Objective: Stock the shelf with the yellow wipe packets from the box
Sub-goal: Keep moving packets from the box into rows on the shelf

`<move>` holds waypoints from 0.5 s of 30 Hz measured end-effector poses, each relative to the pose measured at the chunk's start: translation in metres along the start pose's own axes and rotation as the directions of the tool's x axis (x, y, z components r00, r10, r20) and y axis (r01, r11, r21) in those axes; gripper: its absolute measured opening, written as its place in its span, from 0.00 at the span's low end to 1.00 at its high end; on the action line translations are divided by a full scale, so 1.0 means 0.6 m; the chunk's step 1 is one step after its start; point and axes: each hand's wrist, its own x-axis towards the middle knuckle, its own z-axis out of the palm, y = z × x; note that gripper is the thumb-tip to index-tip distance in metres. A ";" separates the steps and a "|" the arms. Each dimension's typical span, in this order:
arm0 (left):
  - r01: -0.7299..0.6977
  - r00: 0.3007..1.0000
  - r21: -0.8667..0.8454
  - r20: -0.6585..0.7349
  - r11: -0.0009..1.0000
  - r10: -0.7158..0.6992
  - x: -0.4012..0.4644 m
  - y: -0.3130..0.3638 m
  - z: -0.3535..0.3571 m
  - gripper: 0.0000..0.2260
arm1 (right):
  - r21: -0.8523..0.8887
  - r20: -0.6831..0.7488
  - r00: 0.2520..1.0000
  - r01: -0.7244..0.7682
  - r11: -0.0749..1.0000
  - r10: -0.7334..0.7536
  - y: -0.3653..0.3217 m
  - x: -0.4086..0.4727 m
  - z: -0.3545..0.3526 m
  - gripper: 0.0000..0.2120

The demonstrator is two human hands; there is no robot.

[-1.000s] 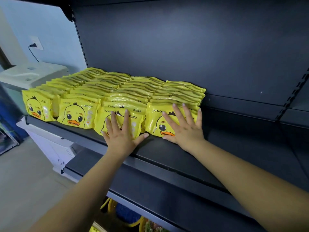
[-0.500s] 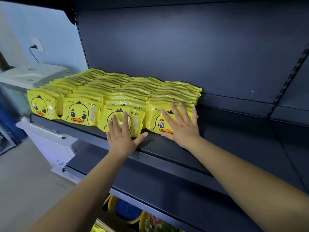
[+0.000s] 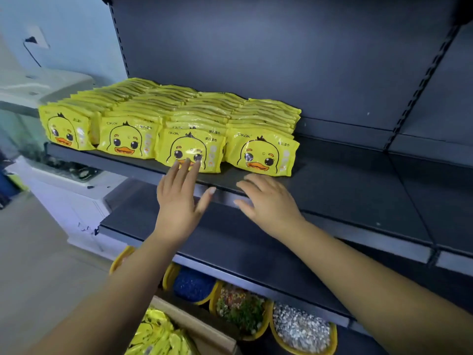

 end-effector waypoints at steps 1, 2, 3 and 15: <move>-0.023 1.000 0.014 -0.017 1.000 0.023 0.006 0.008 -0.002 0.29 | 0.014 0.010 1.000 0.000 1.000 -0.001 0.002 0.001 -0.008 0.16; -0.015 0.998 0.102 -0.051 0.995 0.020 -0.046 0.008 -0.038 0.28 | 0.094 0.092 0.995 0.022 0.995 -0.031 -0.042 -0.027 -0.024 0.15; -0.034 0.997 0.138 -0.069 0.990 0.044 -0.073 0.007 -0.052 0.27 | 0.109 0.201 0.978 0.033 0.993 -0.054 -0.062 -0.044 -0.031 0.14; 0.114 0.971 0.412 0.146 0.904 -0.189 -0.363 0.017 -0.208 0.14 | 0.316 0.453 0.870 0.048 0.948 -0.195 -0.167 -0.229 -0.049 0.19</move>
